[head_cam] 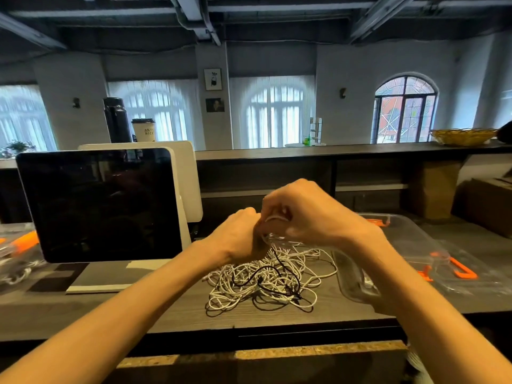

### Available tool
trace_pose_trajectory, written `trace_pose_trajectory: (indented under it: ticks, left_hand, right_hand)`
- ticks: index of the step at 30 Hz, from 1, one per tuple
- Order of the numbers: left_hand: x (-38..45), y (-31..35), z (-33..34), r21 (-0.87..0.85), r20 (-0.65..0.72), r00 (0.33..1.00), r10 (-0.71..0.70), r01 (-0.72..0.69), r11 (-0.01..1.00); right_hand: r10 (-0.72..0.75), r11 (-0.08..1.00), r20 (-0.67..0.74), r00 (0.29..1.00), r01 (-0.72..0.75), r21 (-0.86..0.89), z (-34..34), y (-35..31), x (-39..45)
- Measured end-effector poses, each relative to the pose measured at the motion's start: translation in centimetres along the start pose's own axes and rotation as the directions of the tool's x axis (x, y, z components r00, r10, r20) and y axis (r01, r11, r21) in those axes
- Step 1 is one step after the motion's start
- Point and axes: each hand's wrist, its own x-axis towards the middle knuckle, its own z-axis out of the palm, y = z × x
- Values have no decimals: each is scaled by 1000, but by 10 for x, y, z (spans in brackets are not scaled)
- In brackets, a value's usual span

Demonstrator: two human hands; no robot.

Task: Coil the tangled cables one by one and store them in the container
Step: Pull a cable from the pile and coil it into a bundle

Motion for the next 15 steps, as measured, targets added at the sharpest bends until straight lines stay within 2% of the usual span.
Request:
trace_pose_trajectory:
  ticks: [1, 2, 3, 5, 8, 9, 11, 12, 13, 15]
  left_hand:
    - [0, -5, 1, -104, -3, 998, 56, -56, 993]
    - [-1, -7, 1, -216, -8, 996, 94, -94, 972]
    - [-3, -4, 0, -341, -11, 992, 127, -123, 932]
    - [-4, 4, -4, -558, -17, 993, 114, -104, 823]
    - [1, 4, -10, -767, 48, 995, -89, 93, 635]
    - [3, 3, -12, -805, 82, 984, -156, 158, 572]
    - [9, 2, -16, -833, 131, 944, -302, 270, 483]
    - [12, 0, -17, -815, 125, 922, -367, 307, 492]
    - [16, -4, -16, -772, 94, 904, -417, 331, 542]
    - [21, -11, -11, -622, 5, 892, -452, 357, 697]
  right_hand:
    - [74, 973, 6, 997, -73, 219, -2, 10, 0]
    - [146, 899, 21, 989, -141, 414, -2, 20, -1]
    - [197, 824, 30, 980, -182, 536, 0, 28, -2]
    - [251, 735, 32, 968, -212, 644, 13, 36, -2]
    - [339, 668, -1, 941, -240, 704, 34, 34, -1]
    - [370, 680, -31, 929, -248, 691, 37, 32, -2]
    - [364, 773, -98, 926, -242, 586, 38, 27, -5]
    - [325, 837, -104, 940, -234, 495, 37, 23, -6]
    - [276, 905, -80, 958, -232, 356, 37, 19, -6]
    - [231, 973, 3, 973, -231, -26, 36, 6, -6]
